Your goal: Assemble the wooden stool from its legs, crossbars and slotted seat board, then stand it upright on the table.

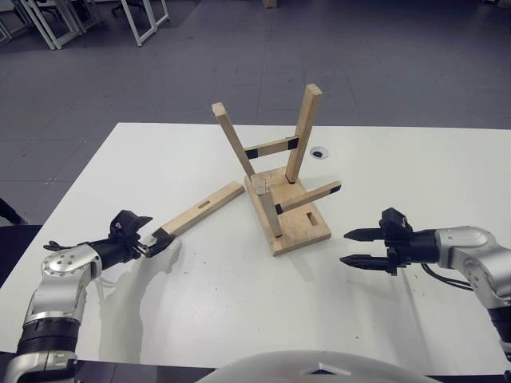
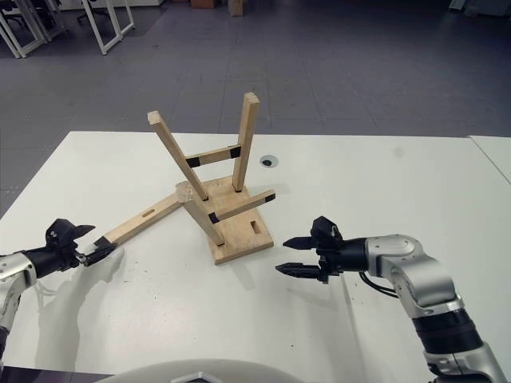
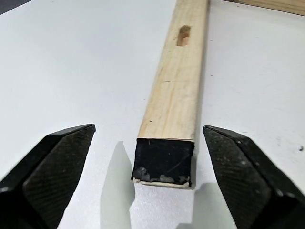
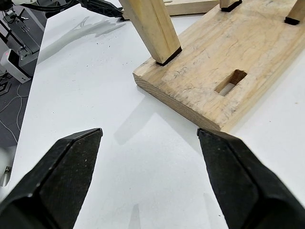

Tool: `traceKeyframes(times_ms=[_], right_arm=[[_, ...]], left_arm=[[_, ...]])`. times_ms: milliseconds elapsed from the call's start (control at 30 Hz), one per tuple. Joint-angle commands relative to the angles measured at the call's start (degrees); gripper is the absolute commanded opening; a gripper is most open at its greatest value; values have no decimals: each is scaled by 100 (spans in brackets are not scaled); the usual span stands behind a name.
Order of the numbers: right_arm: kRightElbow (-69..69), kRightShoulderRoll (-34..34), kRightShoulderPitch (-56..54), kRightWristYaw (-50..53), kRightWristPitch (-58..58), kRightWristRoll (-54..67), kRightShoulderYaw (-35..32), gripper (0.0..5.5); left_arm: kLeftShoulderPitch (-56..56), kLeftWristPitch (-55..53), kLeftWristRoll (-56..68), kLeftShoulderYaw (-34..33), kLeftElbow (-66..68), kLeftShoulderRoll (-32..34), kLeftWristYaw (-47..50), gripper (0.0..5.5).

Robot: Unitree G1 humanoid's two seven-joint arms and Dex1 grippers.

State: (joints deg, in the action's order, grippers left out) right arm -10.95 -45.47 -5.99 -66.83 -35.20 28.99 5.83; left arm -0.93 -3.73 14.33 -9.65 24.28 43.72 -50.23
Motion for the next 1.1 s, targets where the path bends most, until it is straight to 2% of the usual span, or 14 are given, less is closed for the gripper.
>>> traceKeyframes(times_ms=[33,67,267,367,533,733,933,1000,1100], right_arm=[[-10,-141,-97,-63,-32,-46,-18,368],[-10,-154,-95,-70,-29,-51,-20,368],[-23,-148,-70,-41,-14,-64,-25,368],[-31,-138,-80,-25,-20,-57,-34,368],[-50,-92,-67,42,-13,-54,-38,368],[-48,-46,-82,115,9,-52,-35,368],[7,31,-158,224,-27,-11,-86,368],[75,178,-328,340,-217,240,-281,368],[391,238,-871,428,-670,878,-937,368]], left_arm=[[-327,196,-56,141,667,-197,-276,422],[-347,149,-2,154,761,-232,-391,422],[-211,64,-206,352,810,-178,-496,333],[175,-141,-224,457,142,-222,-390,297],[602,-423,-276,527,-936,-465,196,204],[755,-619,-364,287,-1533,-925,1291,203],[439,-463,231,-673,-2045,-1394,2157,203],[140,-443,560,-957,-2399,-1523,2359,203],[-559,-1114,1707,-1185,-3422,-1540,2341,203]])
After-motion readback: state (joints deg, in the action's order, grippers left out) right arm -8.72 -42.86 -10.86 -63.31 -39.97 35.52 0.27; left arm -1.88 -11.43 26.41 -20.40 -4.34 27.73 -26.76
